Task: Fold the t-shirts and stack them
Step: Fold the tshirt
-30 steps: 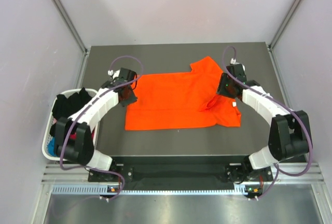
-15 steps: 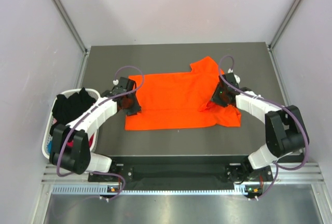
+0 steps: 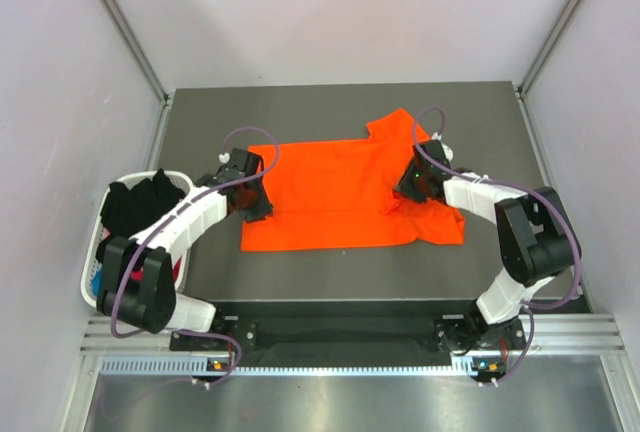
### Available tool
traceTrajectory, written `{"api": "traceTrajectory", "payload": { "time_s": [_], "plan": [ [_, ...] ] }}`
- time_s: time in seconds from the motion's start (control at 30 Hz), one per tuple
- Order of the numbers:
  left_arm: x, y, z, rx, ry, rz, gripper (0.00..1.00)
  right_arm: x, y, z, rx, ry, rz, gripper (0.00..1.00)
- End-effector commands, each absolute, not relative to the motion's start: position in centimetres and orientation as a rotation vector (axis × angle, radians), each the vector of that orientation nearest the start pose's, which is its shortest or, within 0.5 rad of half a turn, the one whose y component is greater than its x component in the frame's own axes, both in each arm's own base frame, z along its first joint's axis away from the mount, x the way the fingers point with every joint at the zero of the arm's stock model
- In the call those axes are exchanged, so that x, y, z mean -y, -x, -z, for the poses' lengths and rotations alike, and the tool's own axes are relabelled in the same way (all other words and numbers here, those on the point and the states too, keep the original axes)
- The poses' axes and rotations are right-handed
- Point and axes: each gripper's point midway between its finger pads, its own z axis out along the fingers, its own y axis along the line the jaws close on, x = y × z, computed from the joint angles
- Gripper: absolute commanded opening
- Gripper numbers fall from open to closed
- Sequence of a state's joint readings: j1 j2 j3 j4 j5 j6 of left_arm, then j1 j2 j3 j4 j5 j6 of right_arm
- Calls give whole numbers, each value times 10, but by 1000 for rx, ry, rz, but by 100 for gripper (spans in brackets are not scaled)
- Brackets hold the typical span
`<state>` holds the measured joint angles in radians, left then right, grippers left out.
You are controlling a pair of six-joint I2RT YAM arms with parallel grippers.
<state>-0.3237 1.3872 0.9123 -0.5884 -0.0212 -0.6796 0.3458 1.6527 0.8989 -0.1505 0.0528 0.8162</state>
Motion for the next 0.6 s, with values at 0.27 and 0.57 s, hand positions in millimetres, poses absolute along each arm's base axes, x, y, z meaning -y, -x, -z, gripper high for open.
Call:
{"api": "traceTrajectory", "payload": {
  "time_s": [0.27, 0.57],
  "plan": [
    [120, -295, -74, -2607, 467, 294, 30, -185, -400, -67, -2328, -543, -584, 34],
    [124, -293, -87, -2585, 421, 339, 30, -170, -399, -97, -2316, -462, -466, 32]
  ]
}}
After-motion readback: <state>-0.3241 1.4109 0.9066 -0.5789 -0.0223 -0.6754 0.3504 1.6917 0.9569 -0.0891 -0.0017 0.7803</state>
